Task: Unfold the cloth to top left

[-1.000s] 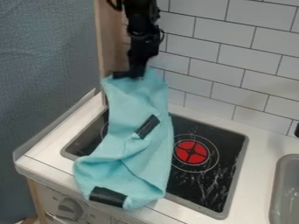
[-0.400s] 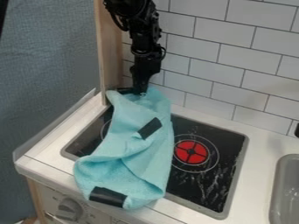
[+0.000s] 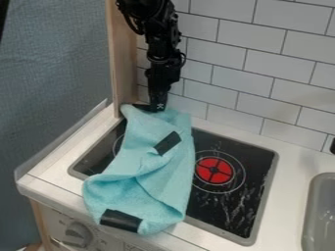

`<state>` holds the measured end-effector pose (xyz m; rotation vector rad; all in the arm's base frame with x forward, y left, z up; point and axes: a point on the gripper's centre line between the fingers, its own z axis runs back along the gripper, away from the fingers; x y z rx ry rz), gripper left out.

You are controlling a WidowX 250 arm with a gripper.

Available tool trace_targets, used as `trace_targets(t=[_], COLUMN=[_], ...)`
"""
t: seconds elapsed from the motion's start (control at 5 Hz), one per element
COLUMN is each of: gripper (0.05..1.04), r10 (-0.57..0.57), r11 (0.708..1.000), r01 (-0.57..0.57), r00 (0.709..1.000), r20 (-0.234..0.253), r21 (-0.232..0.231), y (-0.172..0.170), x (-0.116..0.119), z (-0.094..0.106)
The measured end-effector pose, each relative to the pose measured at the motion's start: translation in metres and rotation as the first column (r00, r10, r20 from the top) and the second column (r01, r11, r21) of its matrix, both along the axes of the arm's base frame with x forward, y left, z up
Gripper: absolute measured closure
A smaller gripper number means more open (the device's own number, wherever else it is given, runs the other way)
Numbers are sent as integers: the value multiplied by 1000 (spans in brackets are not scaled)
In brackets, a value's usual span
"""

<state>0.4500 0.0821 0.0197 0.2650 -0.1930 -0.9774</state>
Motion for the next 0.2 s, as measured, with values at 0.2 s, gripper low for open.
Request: trace_targets(t=[0.2], gripper=[75], r10=[5], r11=[1000], r01=[-5], r00=[1000], r20=[3], r21=[-14], y=[-2], x=[0], z=[2])
